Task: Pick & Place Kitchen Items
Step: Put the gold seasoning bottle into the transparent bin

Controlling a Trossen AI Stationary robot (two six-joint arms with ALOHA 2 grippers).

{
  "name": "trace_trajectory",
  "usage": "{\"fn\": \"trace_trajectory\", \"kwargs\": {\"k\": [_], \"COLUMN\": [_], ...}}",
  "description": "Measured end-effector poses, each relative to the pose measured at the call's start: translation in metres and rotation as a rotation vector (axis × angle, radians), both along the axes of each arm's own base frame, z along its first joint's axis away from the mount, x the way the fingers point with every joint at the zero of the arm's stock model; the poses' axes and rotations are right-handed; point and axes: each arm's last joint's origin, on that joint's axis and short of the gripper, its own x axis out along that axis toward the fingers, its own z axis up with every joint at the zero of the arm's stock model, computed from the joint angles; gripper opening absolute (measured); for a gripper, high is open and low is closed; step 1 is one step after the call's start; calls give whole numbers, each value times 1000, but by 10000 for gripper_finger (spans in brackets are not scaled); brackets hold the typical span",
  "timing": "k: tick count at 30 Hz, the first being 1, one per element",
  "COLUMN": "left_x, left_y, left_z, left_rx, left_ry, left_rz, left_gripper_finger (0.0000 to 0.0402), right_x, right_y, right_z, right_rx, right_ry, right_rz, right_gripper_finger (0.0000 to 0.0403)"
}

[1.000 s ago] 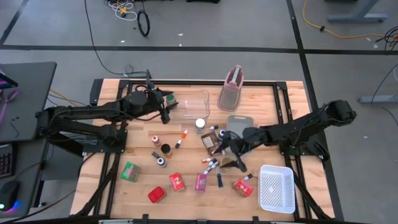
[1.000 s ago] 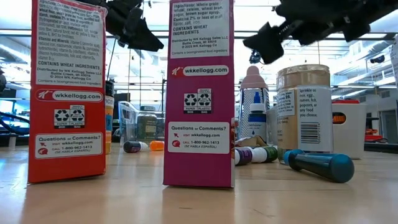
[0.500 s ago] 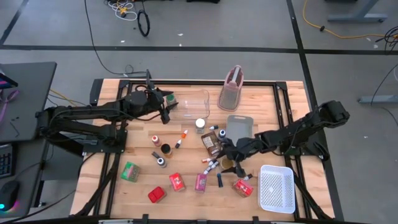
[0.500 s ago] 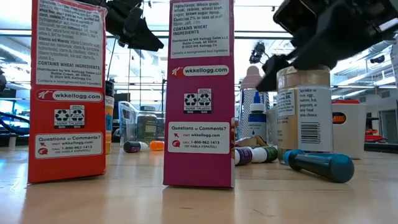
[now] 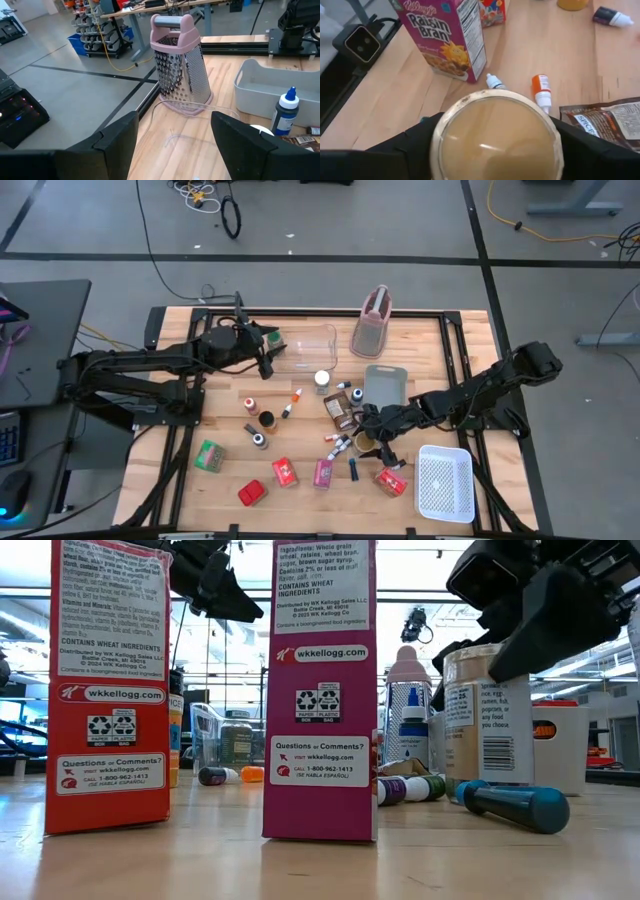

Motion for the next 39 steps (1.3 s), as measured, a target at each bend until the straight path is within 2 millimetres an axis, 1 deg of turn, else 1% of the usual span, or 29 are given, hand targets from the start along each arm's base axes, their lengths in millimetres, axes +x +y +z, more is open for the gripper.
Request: {"fn": "trace_trajectory", "kwargs": {"k": [3, 8, 11, 13, 15, 18, 21, 24, 26, 29, 31, 33, 35, 37, 39], "left_x": [0, 0, 0, 0, 0, 0, 0, 0, 0, 0, 0, 0, 0, 0, 0], "left_y": [0, 0, 0, 0, 0, 0, 0, 0, 0, 0, 0, 0, 0, 0, 0], "left_z": [0, 0, 0, 0, 0, 0, 0, 0, 0, 0, 0, 0, 0, 0, 0], "left_rx": [0, 0, 0, 0, 0, 3, 28, 42, 42, 42, 42, 42, 42, 42, 42], "left_ry": [0, 0, 0, 0, 0, 2, 18, 27, 27, 28, 28, 28, 28, 28, 28], "left_rz": [0, 0, 0, 0, 0, 0, -8, -12, -12, -12, -12, -13, -14, -15, -15], "left_gripper_finger": [261, 261, 261, 261, 261, 261, 261, 261, 261, 261, 261, 261, 261, 261, 261], "right_x": [0, 4, 9, 12, 16, 21, 32, 46, 54, 62, 66, 71, 79, 87, 97], "right_y": [0, 1, 3, 2, -2, -13, -27, -45, -58, -81, -96, -113, -129, -145, -158], "right_z": [1, 6, 14, 19, 25, 34, 50, 76, 93, 116, 126, 129, 126, 117, 103], "right_rx": [12, 62, 84, 47, 0, -71, -160, -251, -279, -309, -338, -368, -368, -356, -349], "right_ry": [-1, -58, -156, -241, -328, -437, -534, -613, -652, -670, -659, -635, -589, -523, -456], "right_rz": [-14, -19, 4, 1, -26, -81, -155, -280, -379, -527, -612, -669, -719, -753, -763], "right_gripper_finger": [289, 286, 286, 286, 286, 287, 287, 287, 287, 287, 288, 288, 288, 288, 288]}}
